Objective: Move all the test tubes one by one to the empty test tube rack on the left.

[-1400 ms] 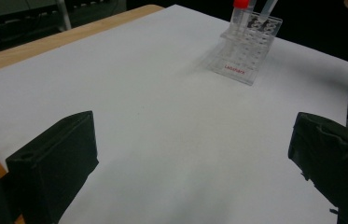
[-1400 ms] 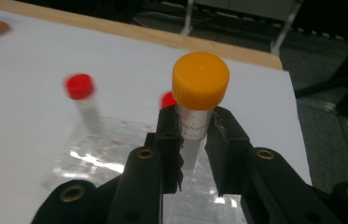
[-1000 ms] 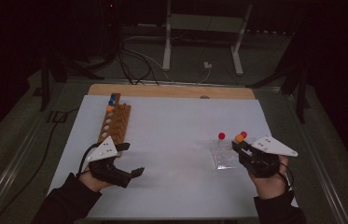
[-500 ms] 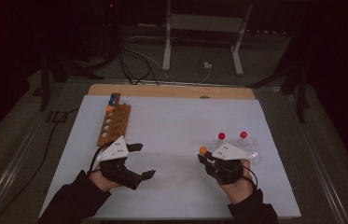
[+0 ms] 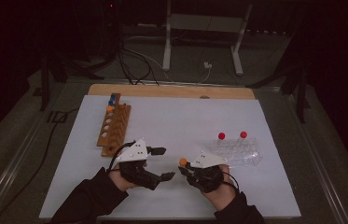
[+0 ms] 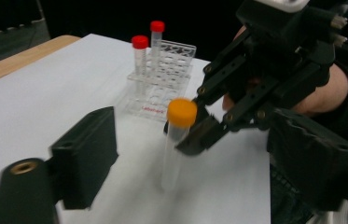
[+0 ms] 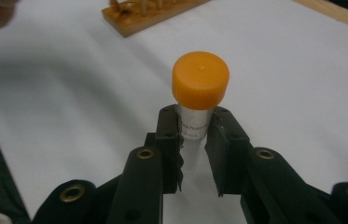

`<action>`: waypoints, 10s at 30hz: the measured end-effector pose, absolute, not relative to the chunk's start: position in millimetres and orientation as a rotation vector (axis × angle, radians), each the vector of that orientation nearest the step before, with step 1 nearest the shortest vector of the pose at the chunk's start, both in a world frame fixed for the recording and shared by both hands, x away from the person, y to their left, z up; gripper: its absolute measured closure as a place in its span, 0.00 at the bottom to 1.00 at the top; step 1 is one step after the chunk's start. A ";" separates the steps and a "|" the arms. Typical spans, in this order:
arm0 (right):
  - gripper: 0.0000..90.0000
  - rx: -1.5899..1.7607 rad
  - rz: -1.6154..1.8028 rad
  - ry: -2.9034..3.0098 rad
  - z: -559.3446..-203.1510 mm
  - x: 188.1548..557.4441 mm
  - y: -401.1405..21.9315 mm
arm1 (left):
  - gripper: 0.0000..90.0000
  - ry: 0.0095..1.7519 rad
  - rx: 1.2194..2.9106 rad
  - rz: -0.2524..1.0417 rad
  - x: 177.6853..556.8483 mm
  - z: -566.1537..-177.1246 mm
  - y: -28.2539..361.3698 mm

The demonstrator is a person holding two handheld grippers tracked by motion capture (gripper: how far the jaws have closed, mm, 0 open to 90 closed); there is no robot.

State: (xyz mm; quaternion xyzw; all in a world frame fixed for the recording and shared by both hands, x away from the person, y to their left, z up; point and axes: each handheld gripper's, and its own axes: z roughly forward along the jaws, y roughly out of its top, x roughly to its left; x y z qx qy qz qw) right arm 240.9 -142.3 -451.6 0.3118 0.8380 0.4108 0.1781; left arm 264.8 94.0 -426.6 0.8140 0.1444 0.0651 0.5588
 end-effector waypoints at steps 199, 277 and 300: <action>0.47 1.368 0.997 1.892 -453.3 291.0 -302.3 | 0.02 0.675 1.863 0.384 282.8 -435.0 203.7; 0.83 1.072 1.165 2.108 -413.6 258.2 -228.9 | 0.02 0.607 1.923 0.319 281.3 -434.8 184.9; 0.83 0.952 1.174 2.242 -430.0 256.5 -185.9 | 0.02 0.472 1.981 0.224 286.8 -422.5 134.7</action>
